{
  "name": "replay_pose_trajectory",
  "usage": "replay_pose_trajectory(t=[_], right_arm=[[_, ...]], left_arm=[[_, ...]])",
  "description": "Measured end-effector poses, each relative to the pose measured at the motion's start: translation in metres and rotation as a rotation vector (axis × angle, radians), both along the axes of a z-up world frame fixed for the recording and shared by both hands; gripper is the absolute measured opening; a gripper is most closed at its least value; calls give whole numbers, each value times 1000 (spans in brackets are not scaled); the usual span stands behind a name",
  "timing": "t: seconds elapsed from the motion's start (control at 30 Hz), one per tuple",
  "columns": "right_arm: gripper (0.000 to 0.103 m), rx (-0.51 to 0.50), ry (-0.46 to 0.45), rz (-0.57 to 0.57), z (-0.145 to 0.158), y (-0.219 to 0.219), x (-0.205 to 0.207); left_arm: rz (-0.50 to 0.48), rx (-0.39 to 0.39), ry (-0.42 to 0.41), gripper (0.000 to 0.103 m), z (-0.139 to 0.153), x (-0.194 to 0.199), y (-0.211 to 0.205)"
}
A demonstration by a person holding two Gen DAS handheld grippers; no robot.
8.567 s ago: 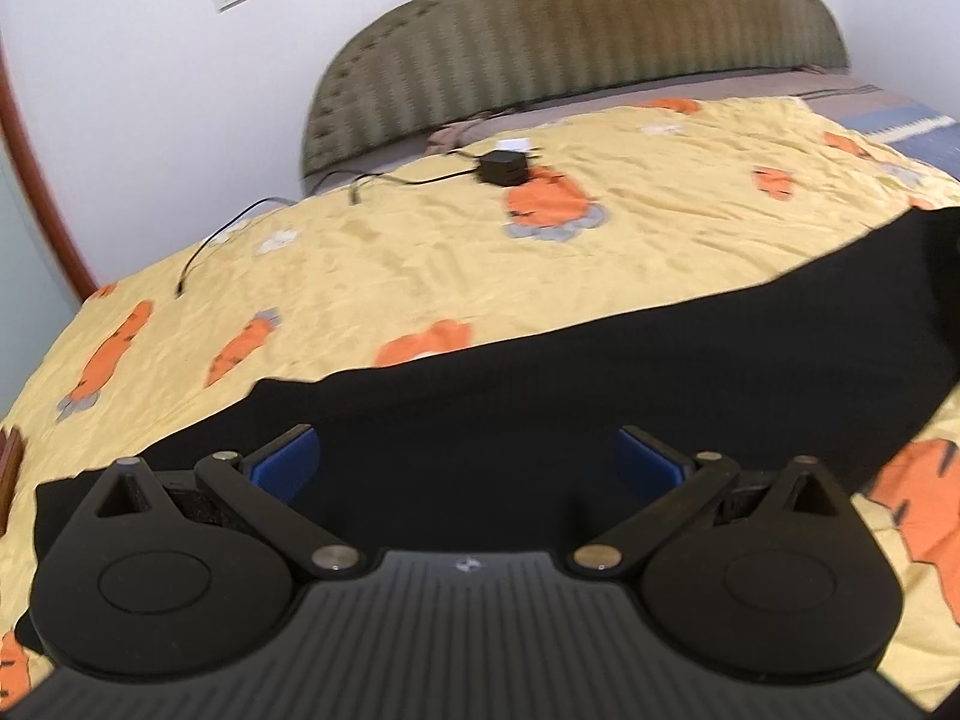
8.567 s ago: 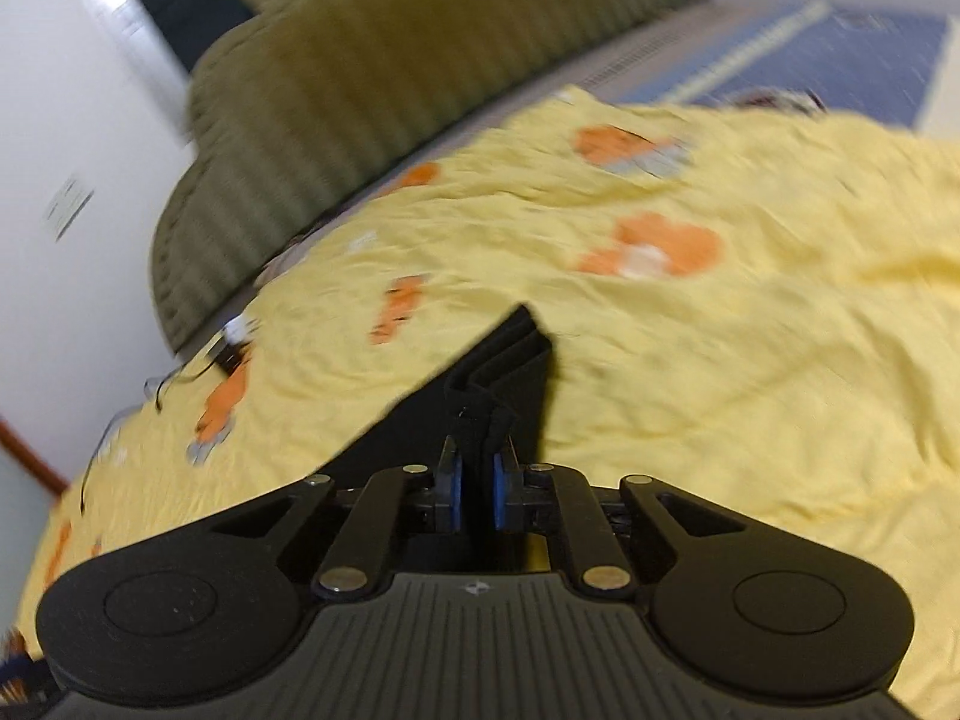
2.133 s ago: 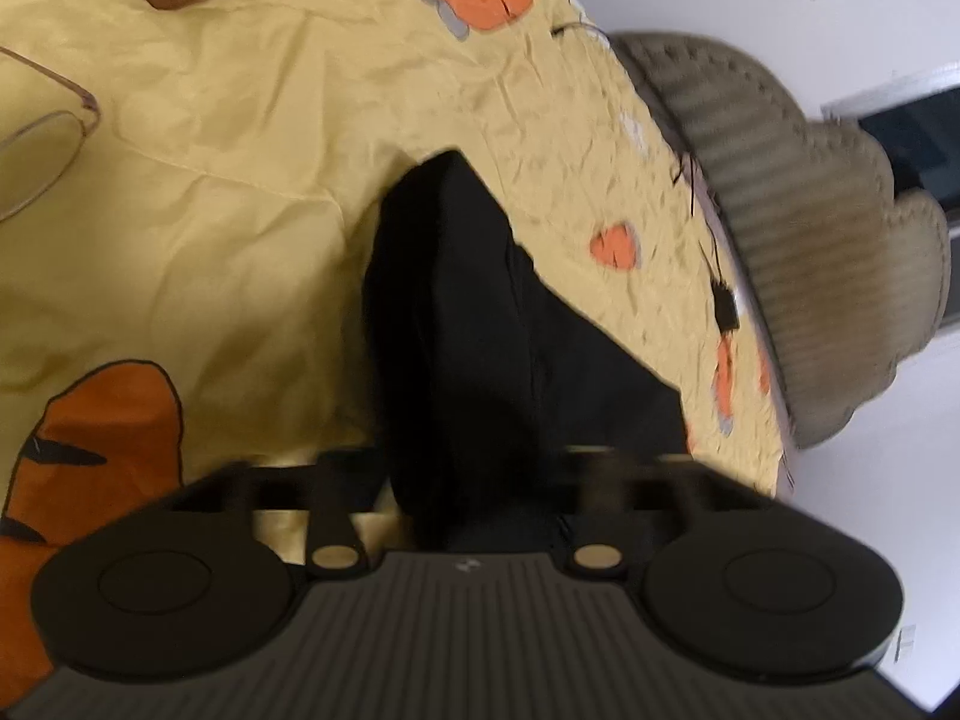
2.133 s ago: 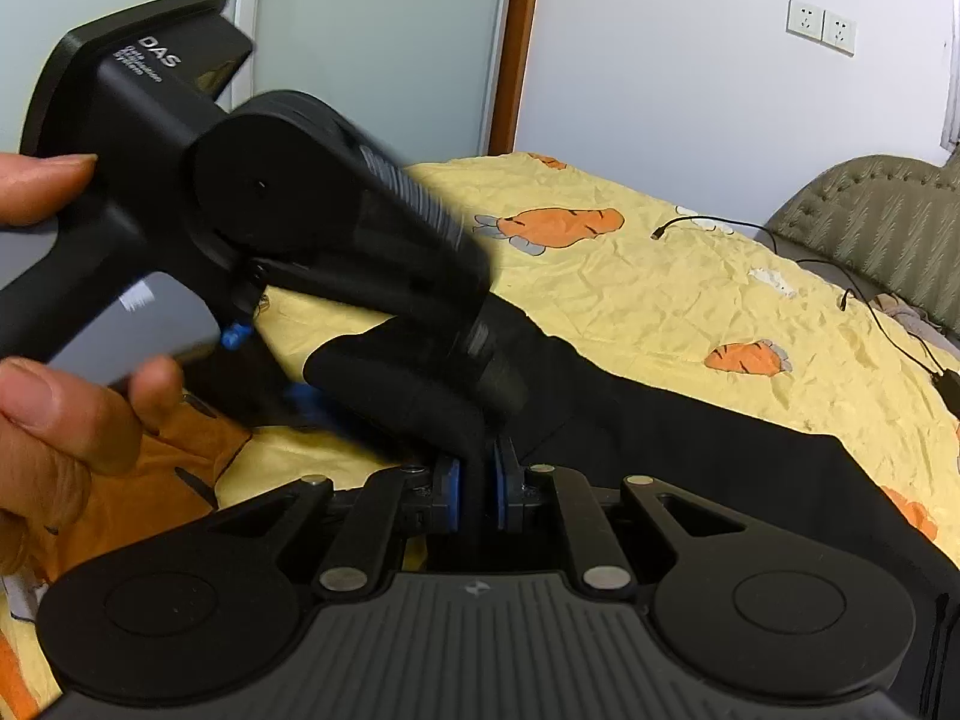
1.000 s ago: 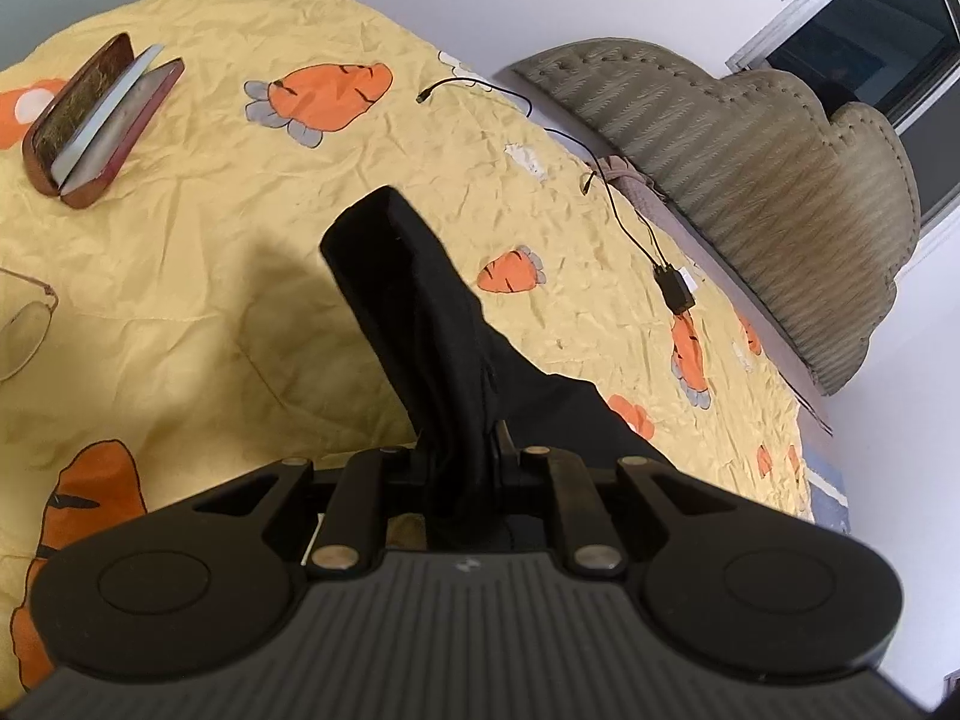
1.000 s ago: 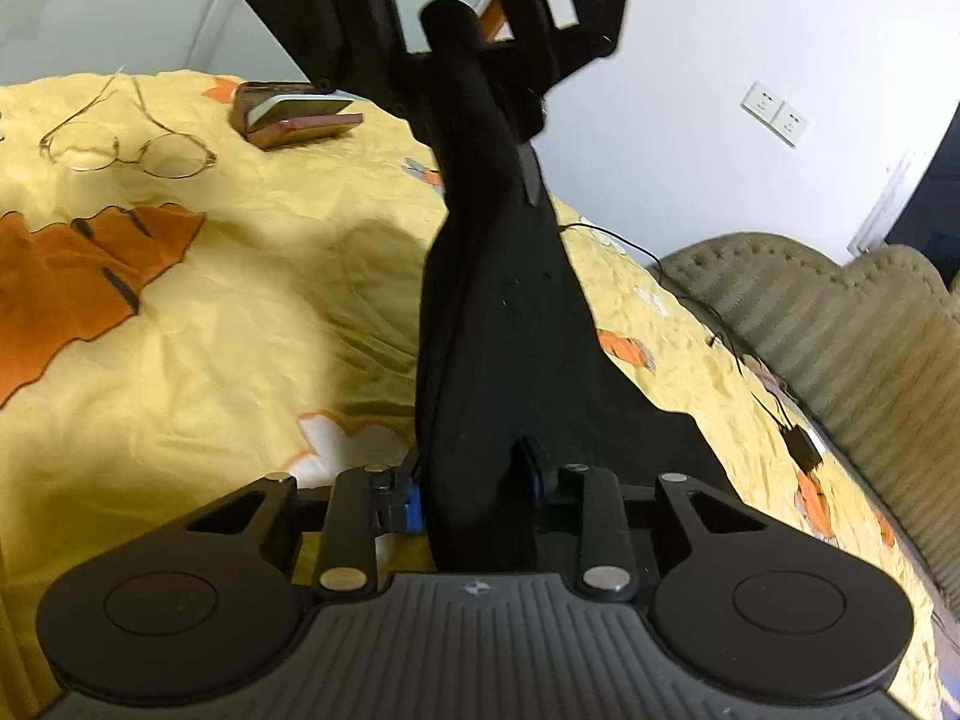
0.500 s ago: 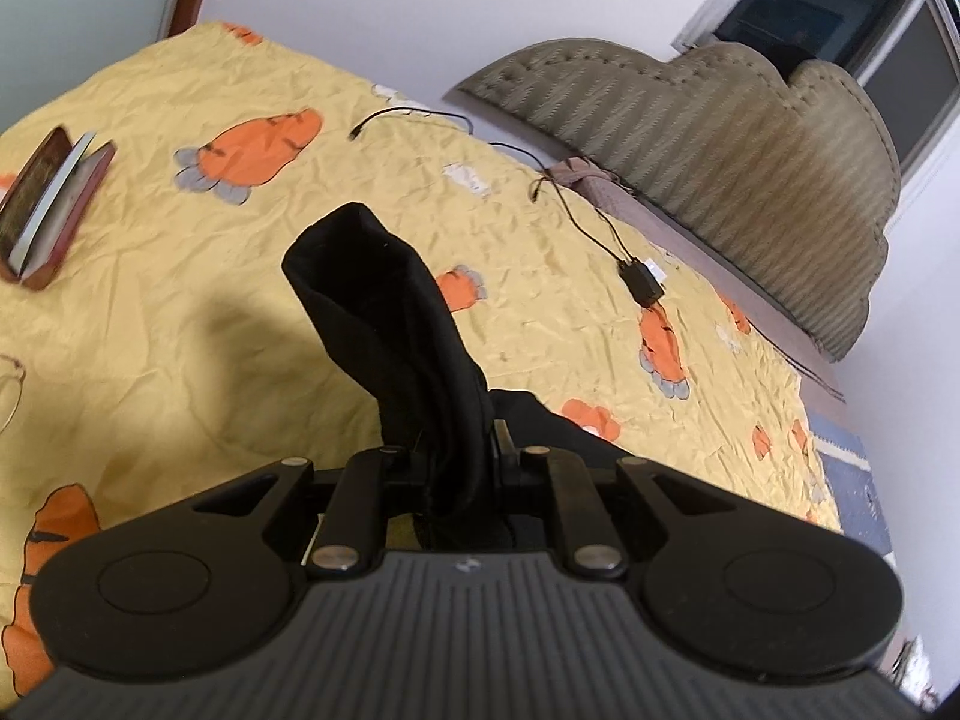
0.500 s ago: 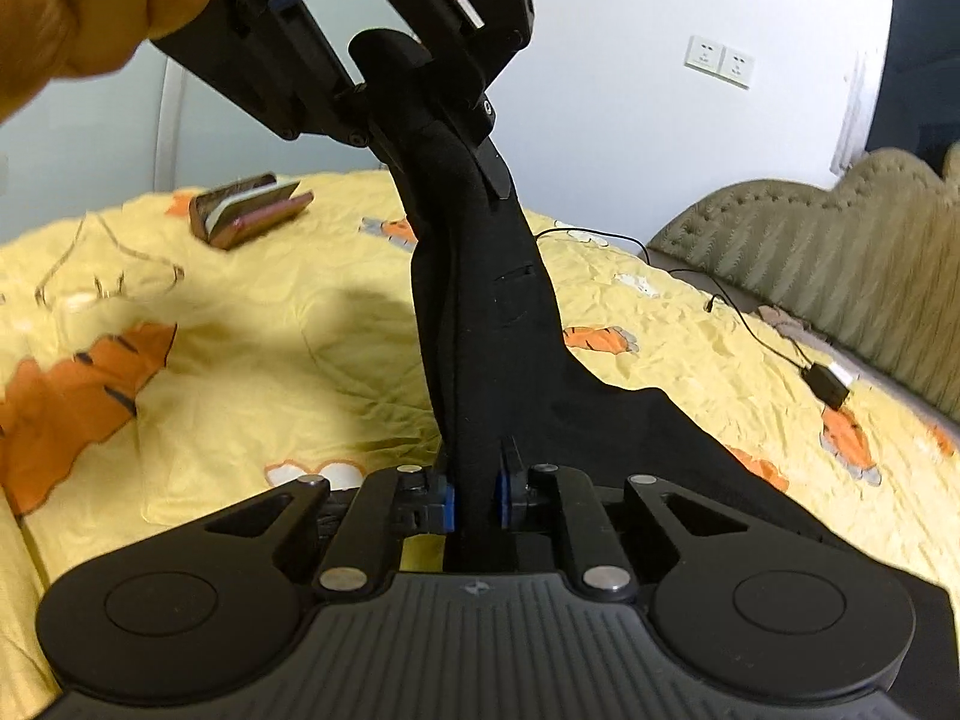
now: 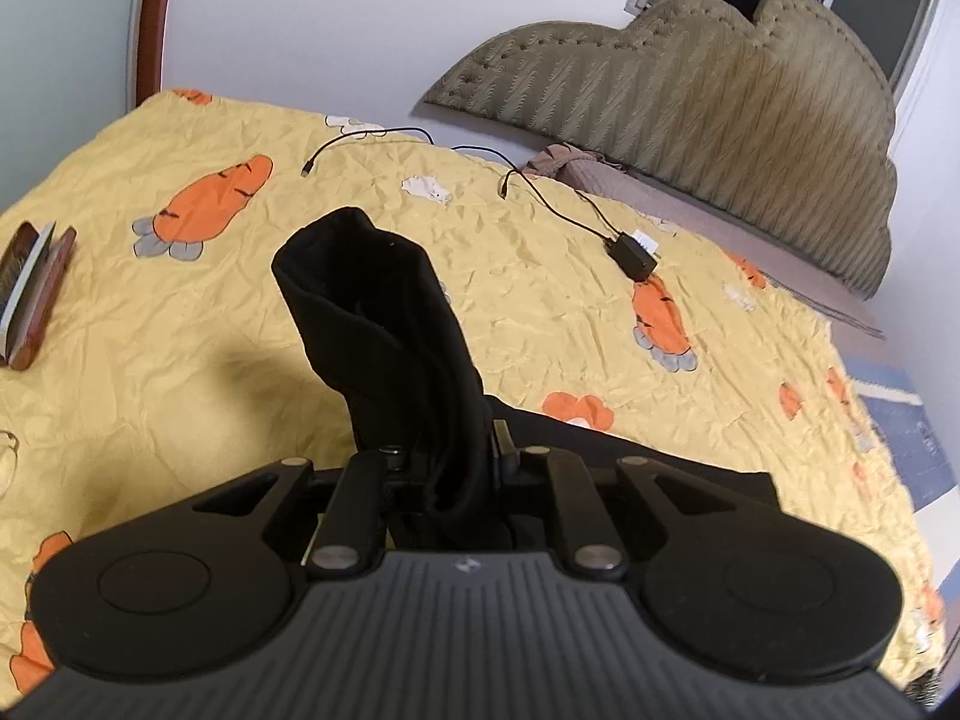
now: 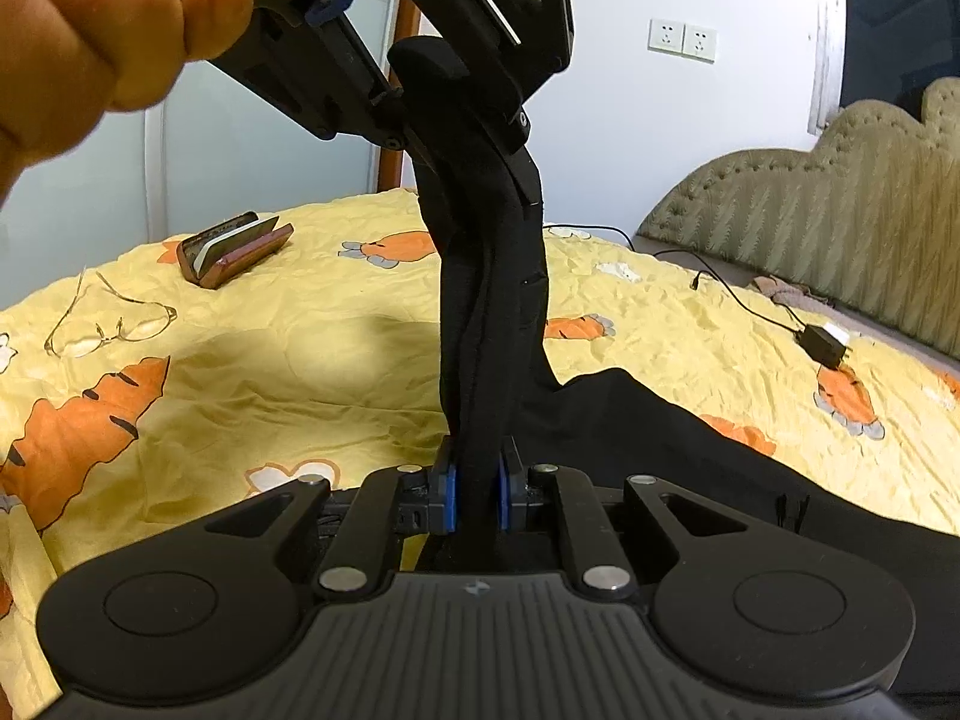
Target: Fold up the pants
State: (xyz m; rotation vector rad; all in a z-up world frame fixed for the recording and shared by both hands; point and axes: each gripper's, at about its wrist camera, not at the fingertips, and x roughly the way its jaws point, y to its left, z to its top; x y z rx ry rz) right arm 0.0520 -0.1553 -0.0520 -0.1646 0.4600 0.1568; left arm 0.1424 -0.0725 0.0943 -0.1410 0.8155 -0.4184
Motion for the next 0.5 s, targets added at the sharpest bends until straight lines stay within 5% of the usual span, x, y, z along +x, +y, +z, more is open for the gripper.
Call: replay_pose_trajectory(t=[0.5], right_arm=[[12,77,20,-18,-1,-18,0]], left_arm=[[-24,113,-77,14,-1,-14,-40]])
